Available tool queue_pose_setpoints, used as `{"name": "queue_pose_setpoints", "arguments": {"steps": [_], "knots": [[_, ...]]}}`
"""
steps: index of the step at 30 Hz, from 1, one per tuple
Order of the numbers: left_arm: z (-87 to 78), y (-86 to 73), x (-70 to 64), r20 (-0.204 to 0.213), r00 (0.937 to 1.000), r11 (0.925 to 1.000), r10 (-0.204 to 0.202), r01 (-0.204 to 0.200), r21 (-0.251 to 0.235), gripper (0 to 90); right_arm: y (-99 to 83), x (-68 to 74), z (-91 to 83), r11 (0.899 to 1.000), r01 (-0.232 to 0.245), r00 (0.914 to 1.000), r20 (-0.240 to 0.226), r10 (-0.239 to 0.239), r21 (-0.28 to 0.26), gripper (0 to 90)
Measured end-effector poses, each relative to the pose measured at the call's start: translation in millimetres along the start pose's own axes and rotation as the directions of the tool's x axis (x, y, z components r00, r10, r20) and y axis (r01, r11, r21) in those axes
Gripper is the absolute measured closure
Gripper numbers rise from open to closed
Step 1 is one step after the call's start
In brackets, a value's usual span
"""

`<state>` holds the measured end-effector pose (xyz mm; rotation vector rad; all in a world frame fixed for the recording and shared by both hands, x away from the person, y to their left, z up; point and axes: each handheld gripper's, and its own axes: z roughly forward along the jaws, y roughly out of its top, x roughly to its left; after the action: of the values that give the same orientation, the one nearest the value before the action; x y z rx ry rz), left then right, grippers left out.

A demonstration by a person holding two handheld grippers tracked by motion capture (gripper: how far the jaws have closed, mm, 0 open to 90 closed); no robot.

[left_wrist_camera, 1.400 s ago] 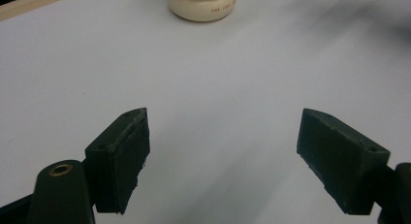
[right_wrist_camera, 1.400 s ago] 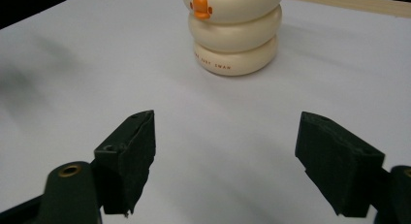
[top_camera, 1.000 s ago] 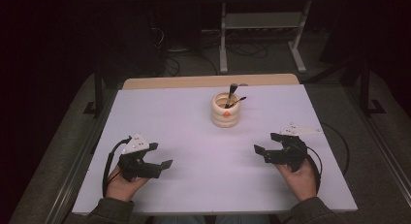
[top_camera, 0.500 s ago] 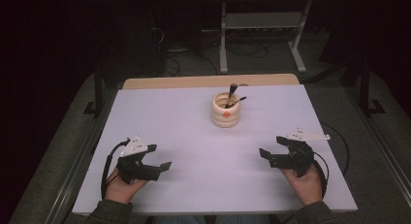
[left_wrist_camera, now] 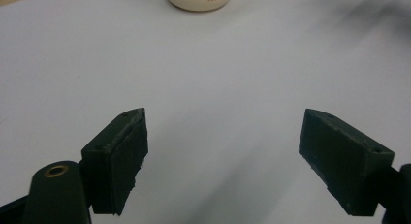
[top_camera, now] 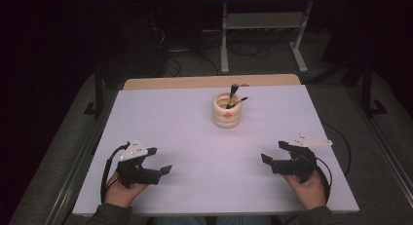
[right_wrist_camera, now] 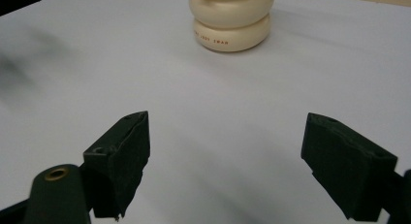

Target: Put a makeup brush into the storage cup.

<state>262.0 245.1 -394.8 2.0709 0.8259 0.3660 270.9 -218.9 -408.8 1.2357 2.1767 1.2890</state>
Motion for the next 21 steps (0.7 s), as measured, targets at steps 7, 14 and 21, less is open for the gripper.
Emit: {"name": "queue_pose_setpoints", "arguments": {"steps": [7, 14, 21], "knots": [[-0.2, -3.1, -0.1, 0.0, 0.9999, 0.9999, -0.011, 0.011, 0.0, 17.6, -1.4, -0.1, -1.3, 1.0, 0.005, 1.0, 0.002, -0.005, -0.005, 16.8], [0.3, -6.0, 1.3, -0.002, 1.0, 0.9999, -0.009, 0.009, 0.008, 17.6, -4.5, -0.7, -2.5, 1.0, 0.001, 1.0, -0.001, -0.001, -0.008, 16.9], [1.5, -6.9, 0.7, 0.004, 0.9999, 0.9998, -0.014, 0.014, 0.012, 17.6, -5.5, 0.9, -3.6, 1.0, 0.003, 1.0, -0.004, -0.004, -0.007, 16.9]]}}
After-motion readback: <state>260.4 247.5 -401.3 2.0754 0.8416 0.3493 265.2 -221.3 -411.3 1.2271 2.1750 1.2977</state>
